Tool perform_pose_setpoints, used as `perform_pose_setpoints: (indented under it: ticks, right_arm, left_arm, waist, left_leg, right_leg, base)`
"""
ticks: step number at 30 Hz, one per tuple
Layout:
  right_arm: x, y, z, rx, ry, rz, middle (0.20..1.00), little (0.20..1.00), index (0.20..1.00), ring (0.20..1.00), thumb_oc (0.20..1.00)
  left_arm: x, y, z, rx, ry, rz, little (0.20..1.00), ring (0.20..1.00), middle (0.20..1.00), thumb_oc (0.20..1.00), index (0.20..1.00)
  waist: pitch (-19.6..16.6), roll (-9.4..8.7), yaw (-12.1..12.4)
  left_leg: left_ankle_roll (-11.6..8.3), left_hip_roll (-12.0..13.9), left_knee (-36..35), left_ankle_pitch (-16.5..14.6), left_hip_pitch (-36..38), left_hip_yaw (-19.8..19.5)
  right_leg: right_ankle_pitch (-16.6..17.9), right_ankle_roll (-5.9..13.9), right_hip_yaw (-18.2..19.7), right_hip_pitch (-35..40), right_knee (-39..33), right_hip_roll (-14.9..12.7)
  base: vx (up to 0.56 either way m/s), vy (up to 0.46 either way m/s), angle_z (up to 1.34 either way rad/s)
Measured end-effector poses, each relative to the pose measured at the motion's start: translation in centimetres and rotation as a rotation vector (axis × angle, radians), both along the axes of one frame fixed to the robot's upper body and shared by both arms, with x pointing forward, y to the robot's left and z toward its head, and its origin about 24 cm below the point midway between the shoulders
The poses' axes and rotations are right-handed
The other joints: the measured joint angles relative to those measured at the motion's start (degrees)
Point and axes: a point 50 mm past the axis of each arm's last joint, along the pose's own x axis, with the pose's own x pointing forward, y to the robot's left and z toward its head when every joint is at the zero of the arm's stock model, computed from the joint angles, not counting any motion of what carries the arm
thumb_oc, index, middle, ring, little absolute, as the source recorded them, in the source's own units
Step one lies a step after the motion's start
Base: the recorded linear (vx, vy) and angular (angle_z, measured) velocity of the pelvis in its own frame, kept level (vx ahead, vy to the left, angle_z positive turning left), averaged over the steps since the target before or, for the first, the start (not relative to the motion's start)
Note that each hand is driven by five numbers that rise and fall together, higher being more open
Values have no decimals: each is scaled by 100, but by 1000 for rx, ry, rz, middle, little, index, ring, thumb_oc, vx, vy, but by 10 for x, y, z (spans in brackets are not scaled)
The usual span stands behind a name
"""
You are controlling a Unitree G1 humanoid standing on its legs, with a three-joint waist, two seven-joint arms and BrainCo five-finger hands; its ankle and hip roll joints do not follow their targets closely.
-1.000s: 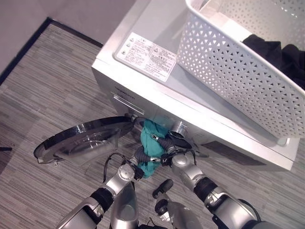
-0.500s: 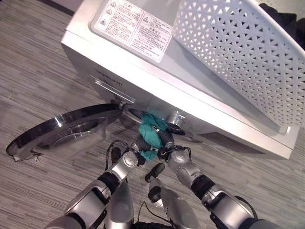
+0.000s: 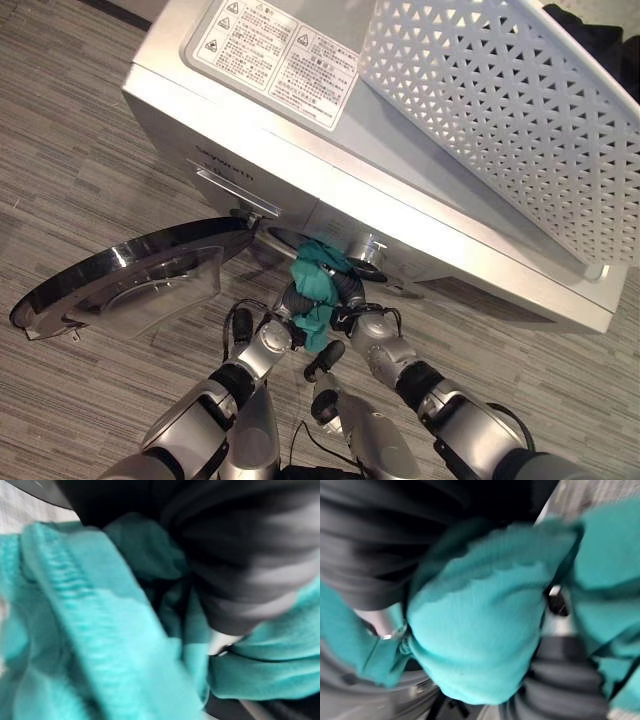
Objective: Grab the laundry basket,head to the washer,open it,put in the laundry and shut it.
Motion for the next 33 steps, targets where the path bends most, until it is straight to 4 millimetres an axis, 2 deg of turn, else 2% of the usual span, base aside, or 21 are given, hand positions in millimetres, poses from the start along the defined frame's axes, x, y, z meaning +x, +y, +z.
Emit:
perform_pose_setpoints:
  ticks: [9,13,17,18,20,25,28,29,32,33]
  right_arm:
    - [-13,9,-4,-40,-23,75,1000,1000,1000,1000,1000]
    - [-29,0,2,-4,-91,200,1000,1000,1000,1000,1000]
    - [-42,-26,-1,84,-92,260,1000,1000,1000,1000,1000]
    - [-57,-42,-9,185,-64,258,1000,1000,1000,1000,1000]
    - [-77,-56,-27,314,13,231,1000,1000,1000,1000,1000]
    - [-129,-70,-81,400,276,200,1000,1000,1000,1000,1000]
    - [-142,-85,-102,382,364,117,1000,1000,1000,1000,1000]
    - [-147,-104,-122,331,433,-8,1000,1000,1000,1000,1000]
    - [-153,-131,-137,194,499,-122,1000,1000,1000,1000,1000]
    - [-163,-151,-150,73,594,-210,1000,1000,1000,1000,1000]
  left_arm:
    - [-2,16,-8,6,30,70,200,200,200,200,200]
    - [0,24,-4,-18,23,98,200,200,200,200,200]
    - [5,35,4,-45,-7,106,200,200,200,200,200]
    - [5,37,5,-56,-12,99,200,200,200,200,200]
    - [2,40,2,-65,0,101,200,200,200,200,200]
    - [-10,43,-13,-64,65,84,200,200,200,200,200]
    - [-12,42,-17,-68,86,68,200,200,200,200,200]
    - [-12,41,-19,-68,99,65,200,200,200,200,200]
    - [-10,42,-19,-63,106,71,200,200,200,200,200]
    - [-9,43,-19,-59,109,79,200,200,200,200,200]
  waist:
    - [74,-199,-121]
    - [64,-214,-137]
    - [63,-217,-166]
    - [62,-220,-169]
    - [60,-222,-246]
    - [52,-241,-444]
    - [51,-245,-505]
    - [39,-259,-563]
    - [37,-265,-691]
    - [35,-263,-744]
  left_leg:
    - [17,38,89,-18,-111,103]
    - [16,61,100,-20,-116,131]
    - [14,87,118,-21,-117,165]
    - [14,85,103,-21,-136,153]
    - [12,69,104,-19,-201,97]
    - [12,33,92,-17,-223,88]
    - [16,35,119,-23,-218,101]
    - [23,34,123,-29,-254,104]
    - [25,31,136,-28,-276,96]
    - [27,32,145,-29,-292,100]
  right_leg:
    - [41,-11,61,-119,0,2]
    - [65,-21,89,-135,1,18]
    - [94,-41,132,-145,1,33]
    - [95,-38,110,-145,1,31]
    - [88,-27,24,-144,0,26]
    - [98,6,2,-161,0,-11]
    - [106,18,12,-158,0,-17]
    - [98,45,17,-154,-1,-24]
    - [98,77,4,-164,-1,-27]
    - [99,83,6,-168,-1,-29]
  base:
    - [0,0,-3]
    - [4,-5,-5]
    - [8,0,-4]
    - [14,-16,7]
    - [7,-4,17]
    - [0,2,4]
    - [-1,11,0]
    - [-9,33,1]
    - [-7,21,3]
    - [0,0,0]
